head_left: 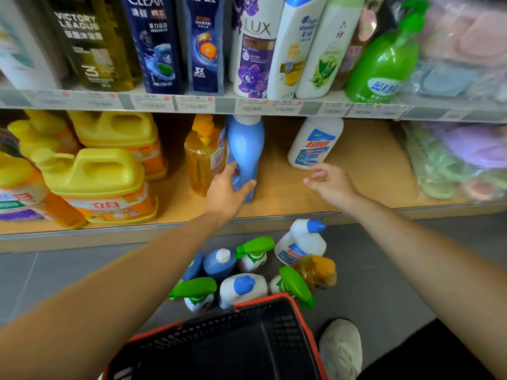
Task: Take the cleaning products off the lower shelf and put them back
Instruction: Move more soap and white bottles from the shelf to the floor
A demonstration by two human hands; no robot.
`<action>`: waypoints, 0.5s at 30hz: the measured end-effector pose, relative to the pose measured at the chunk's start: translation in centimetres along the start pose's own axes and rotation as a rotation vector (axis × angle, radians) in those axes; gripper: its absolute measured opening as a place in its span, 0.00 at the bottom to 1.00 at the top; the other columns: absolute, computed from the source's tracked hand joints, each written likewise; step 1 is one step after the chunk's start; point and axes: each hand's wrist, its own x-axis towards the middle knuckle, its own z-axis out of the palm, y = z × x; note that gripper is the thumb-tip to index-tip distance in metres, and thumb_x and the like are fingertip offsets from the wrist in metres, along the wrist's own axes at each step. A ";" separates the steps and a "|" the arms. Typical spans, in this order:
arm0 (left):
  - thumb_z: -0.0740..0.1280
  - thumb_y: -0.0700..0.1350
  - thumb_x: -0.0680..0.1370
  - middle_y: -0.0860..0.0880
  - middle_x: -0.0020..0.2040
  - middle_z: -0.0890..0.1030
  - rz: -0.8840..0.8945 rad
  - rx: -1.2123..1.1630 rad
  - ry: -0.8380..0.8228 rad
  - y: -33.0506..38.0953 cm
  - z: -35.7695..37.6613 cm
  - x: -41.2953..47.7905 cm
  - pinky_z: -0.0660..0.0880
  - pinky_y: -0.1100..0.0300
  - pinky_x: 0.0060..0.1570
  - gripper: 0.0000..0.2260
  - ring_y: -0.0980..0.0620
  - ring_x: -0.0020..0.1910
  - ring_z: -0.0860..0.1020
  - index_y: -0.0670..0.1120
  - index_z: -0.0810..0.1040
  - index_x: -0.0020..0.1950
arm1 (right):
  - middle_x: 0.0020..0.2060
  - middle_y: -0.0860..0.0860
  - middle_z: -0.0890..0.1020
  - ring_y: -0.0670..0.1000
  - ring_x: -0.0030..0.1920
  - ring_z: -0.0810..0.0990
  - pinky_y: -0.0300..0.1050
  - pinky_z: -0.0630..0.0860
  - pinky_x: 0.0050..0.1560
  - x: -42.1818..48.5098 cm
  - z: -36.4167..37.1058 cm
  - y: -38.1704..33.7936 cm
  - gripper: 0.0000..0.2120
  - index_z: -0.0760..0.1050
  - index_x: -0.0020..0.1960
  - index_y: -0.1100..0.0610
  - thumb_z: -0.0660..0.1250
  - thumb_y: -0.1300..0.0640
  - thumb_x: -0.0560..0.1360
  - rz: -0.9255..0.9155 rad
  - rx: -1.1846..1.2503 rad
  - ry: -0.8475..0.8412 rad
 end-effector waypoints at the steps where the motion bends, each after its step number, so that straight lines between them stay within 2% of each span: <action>1: 0.71 0.48 0.79 0.49 0.54 0.81 -0.011 -0.041 -0.021 -0.2 0.4 0.2 0.72 0.58 0.50 0.14 0.47 0.58 0.79 0.44 0.77 0.62 | 0.61 0.51 0.78 0.51 0.57 0.77 0.40 0.72 0.49 1.3 -0.2 0.6 0.25 0.70 0.72 0.55 0.72 0.54 0.77 0.032 0.036 0.032; 3: 0.69 0.48 0.81 0.49 0.49 0.80 -0.017 -0.078 -0.038 -1.2 0.9 0.8 0.72 0.56 0.47 0.09 0.46 0.53 0.79 0.43 0.78 0.56 | 0.65 0.52 0.76 0.51 0.62 0.75 0.43 0.72 0.53 3.9 -0.7 1.7 0.31 0.65 0.75 0.55 0.73 0.54 0.76 0.097 0.134 0.123; 5: 0.66 0.50 0.82 0.47 0.44 0.79 -0.022 -0.069 -0.051 -2.0 1.1 1.2 0.72 0.56 0.45 0.10 0.49 0.46 0.77 0.43 0.77 0.49 | 0.72 0.53 0.71 0.54 0.69 0.72 0.51 0.72 0.62 6.5 -1.1 2.7 0.40 0.56 0.79 0.53 0.75 0.53 0.74 0.178 0.256 0.184; 7: 0.66 0.52 0.82 0.52 0.38 0.76 -0.031 -0.060 -0.045 -2.7 1.4 1.4 0.69 0.64 0.39 0.11 0.57 0.39 0.74 0.49 0.73 0.42 | 0.76 0.53 0.67 0.54 0.73 0.68 0.57 0.67 0.69 8.9 -1.3 3.4 0.47 0.49 0.81 0.50 0.76 0.52 0.73 0.220 0.364 0.183; 8: 0.66 0.52 0.82 0.55 0.37 0.74 -0.029 -0.056 -0.032 -2.9 1.5 1.4 0.67 0.70 0.37 0.12 0.62 0.38 0.74 0.52 0.71 0.40 | 0.75 0.52 0.68 0.51 0.71 0.71 0.56 0.67 0.69 9.9 -1.3 3.7 0.48 0.49 0.81 0.50 0.77 0.53 0.72 0.218 0.403 0.175; 10: 0.66 0.52 0.82 0.57 0.37 0.74 -0.015 -0.060 -0.015 -3.0 1.8 1.5 0.66 0.74 0.37 0.12 0.69 0.38 0.74 0.54 0.70 0.40 | 0.66 0.47 0.77 0.39 0.56 0.79 0.47 0.71 0.62 11.5 -0.8 4.2 0.43 0.58 0.77 0.50 0.78 0.56 0.70 0.172 0.462 0.155; 11: 0.66 0.52 0.82 0.56 0.38 0.75 -0.011 -0.067 -0.015 -3.0 1.9 1.5 0.66 0.73 0.38 0.11 0.69 0.38 0.74 0.53 0.71 0.42 | 0.61 0.46 0.80 0.36 0.51 0.80 0.43 0.76 0.58 12.1 -0.4 4.3 0.38 0.63 0.72 0.49 0.79 0.58 0.68 0.143 0.486 0.156; 13: 0.66 0.53 0.82 0.52 0.41 0.77 -0.003 -0.079 -0.014 -3.3 2.0 1.4 0.69 0.68 0.42 0.09 0.64 0.41 0.75 0.49 0.74 0.46 | 0.55 0.45 0.82 0.39 0.50 0.83 0.36 0.79 0.43 12.6 0.9 4.5 0.34 0.66 0.65 0.47 0.80 0.60 0.67 0.116 0.570 0.197; 15: 0.65 0.54 0.82 0.51 0.42 0.78 0.003 -0.088 -0.018 -3.3 1.9 1.3 0.71 0.64 0.43 0.11 0.59 0.43 0.76 0.47 0.75 0.48 | 0.53 0.47 0.81 0.38 0.45 0.84 0.32 0.78 0.35 12.1 2.0 4.6 0.35 0.65 0.67 0.48 0.80 0.58 0.67 0.114 0.636 0.294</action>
